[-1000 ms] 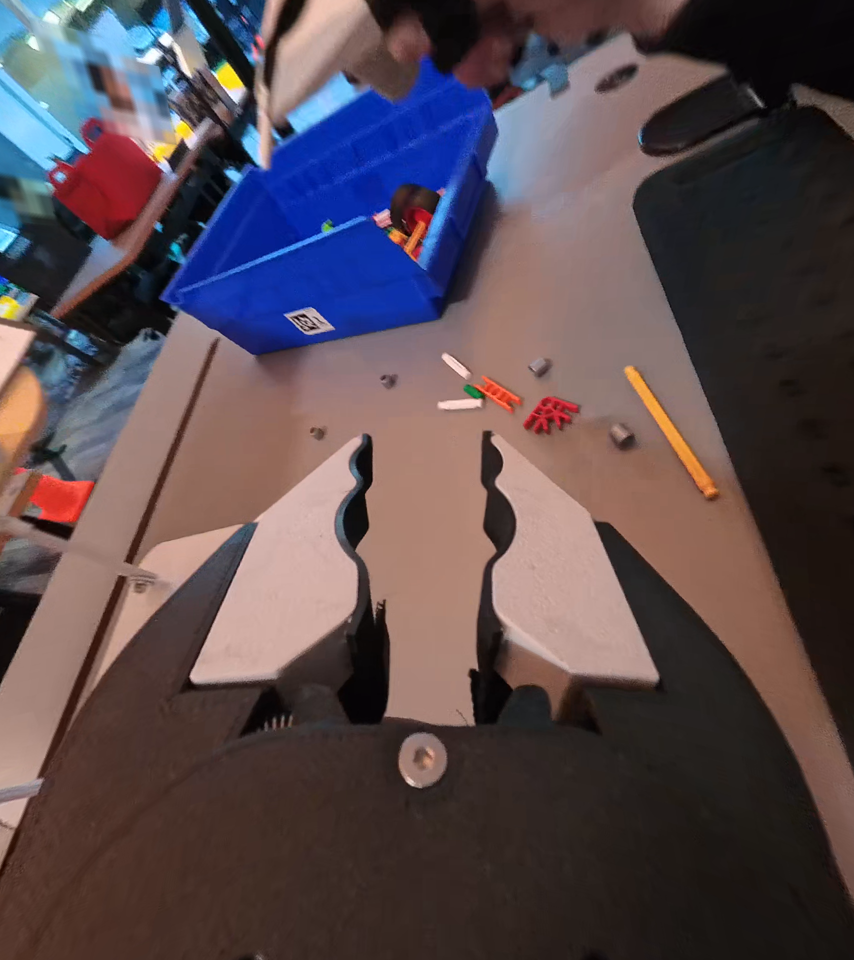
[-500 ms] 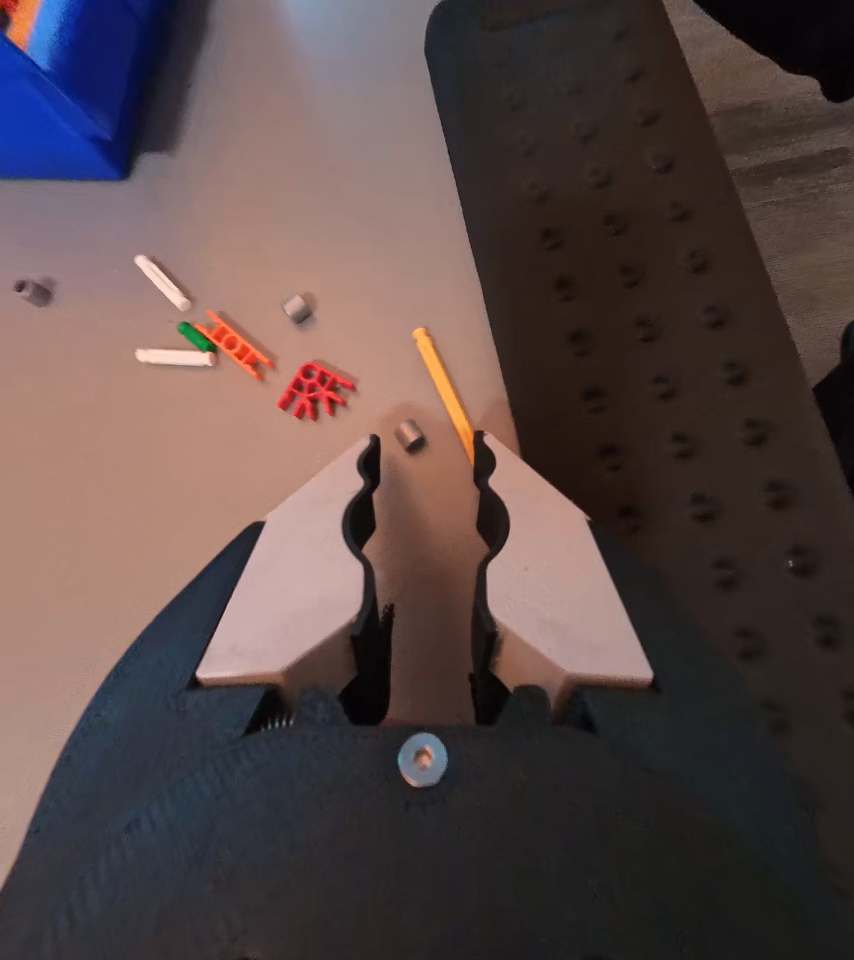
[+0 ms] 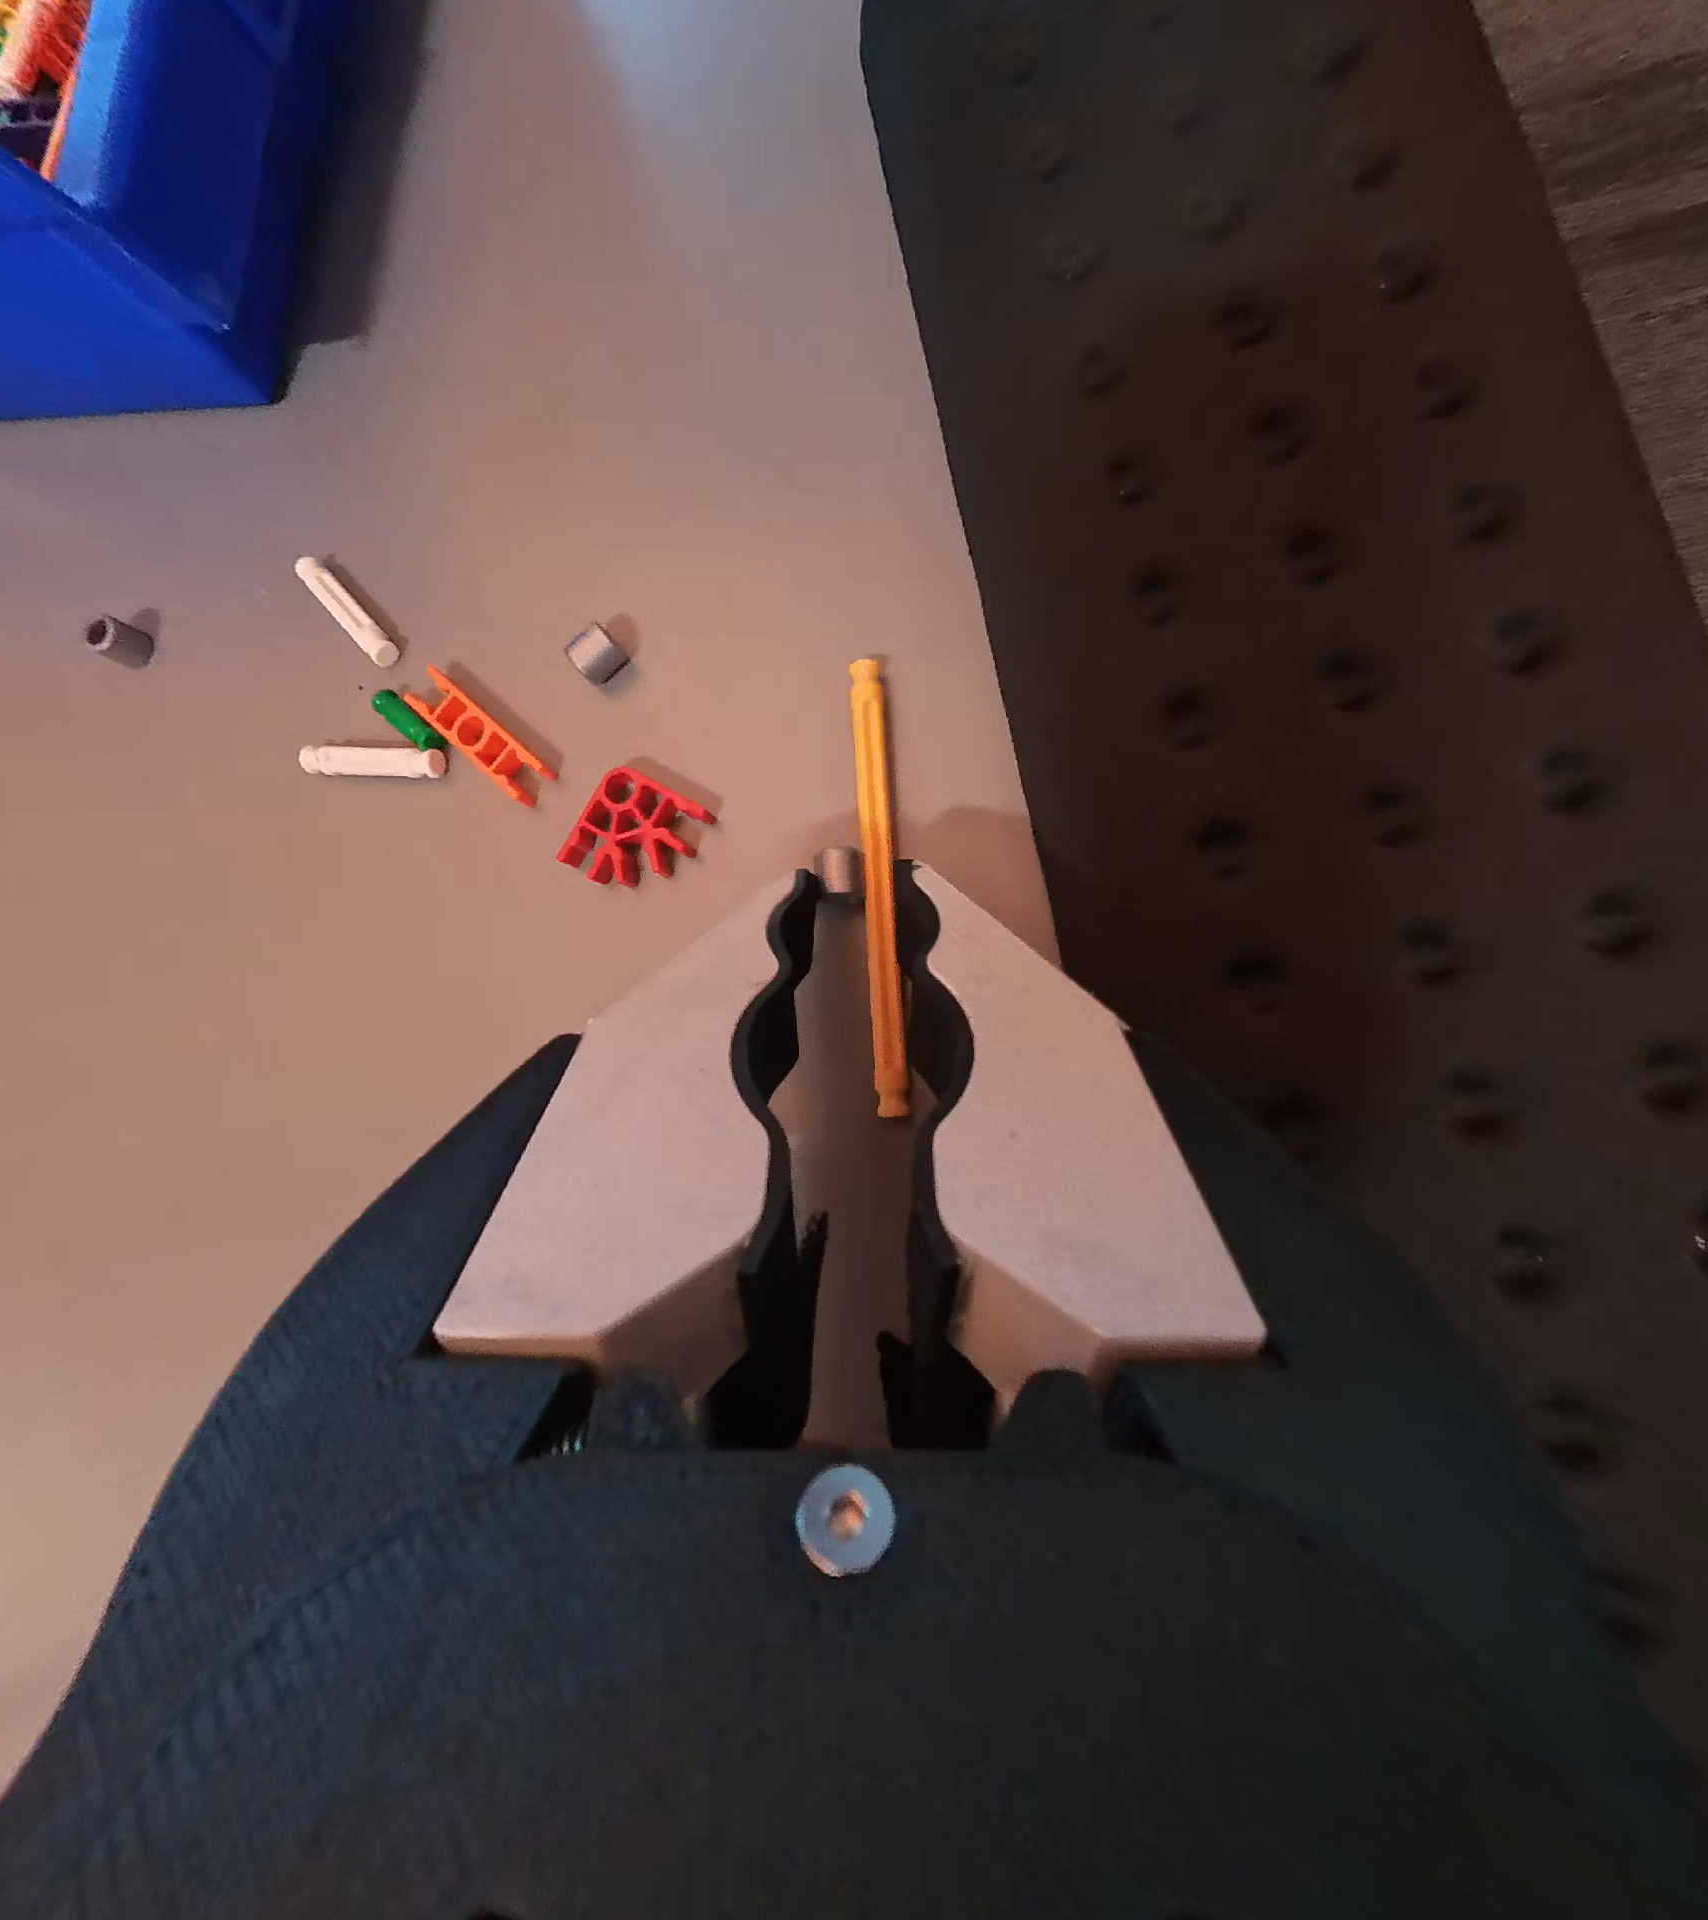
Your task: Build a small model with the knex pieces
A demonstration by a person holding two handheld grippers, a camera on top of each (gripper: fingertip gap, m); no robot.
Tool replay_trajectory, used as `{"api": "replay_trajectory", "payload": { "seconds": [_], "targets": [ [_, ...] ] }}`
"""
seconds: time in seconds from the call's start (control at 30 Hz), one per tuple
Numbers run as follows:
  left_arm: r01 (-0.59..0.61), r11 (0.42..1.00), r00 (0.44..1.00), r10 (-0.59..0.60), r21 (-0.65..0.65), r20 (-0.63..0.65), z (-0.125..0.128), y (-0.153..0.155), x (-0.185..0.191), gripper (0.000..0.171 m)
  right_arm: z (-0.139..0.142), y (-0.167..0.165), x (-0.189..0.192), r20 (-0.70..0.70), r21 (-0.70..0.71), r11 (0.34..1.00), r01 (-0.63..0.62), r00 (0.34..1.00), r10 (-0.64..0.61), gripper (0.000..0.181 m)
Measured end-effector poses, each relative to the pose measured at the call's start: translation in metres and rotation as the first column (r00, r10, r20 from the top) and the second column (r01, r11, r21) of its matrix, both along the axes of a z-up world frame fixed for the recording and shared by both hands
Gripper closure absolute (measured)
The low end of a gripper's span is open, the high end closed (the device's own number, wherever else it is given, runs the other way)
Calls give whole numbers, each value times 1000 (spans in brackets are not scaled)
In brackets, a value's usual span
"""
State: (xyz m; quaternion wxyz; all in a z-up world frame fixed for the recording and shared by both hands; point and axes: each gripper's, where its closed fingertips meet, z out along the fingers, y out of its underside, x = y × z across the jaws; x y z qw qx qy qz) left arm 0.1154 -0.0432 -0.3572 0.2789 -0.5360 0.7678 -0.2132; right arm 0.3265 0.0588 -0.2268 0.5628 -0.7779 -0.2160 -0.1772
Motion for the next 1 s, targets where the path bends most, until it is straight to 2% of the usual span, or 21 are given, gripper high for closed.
{"api": "replay_trajectory", "payload": {
  "seconds": [0.13,0.23,0.37,0.47,0.63,0.83,1.0],
  "targets": [
    [-3,1000,1000,2,22,21,0,4,0,159,4,-8,-21,12,8,998,-59,998,59,146],
    [-8,999,999,6,45,32,1,7,0,159,4,-19,-56,-34,-5,984,-178,983,178,145],
    [-7,997,999,4,73,47,2,10,0,159,-11,-45,-118,-135,-75,904,-420,903,408,143],
    [-14,996,998,8,88,66,5,13,1,159,-28,-61,-148,-203,-131,839,-528,843,498,139],
    [-35,992,989,17,121,148,24,21,4,159,-47,-74,-172,-363,-148,759,-634,749,555,137],
    [-69,979,966,17,192,260,53,31,7,159,-57,-73,-180,-458,-150,735,-662,705,541,138],
    [-73,962,950,-14,264,313,65,32,9,159,-62,-72,-186,-500,-164,715,-679,682,533,149]
  ]
}}
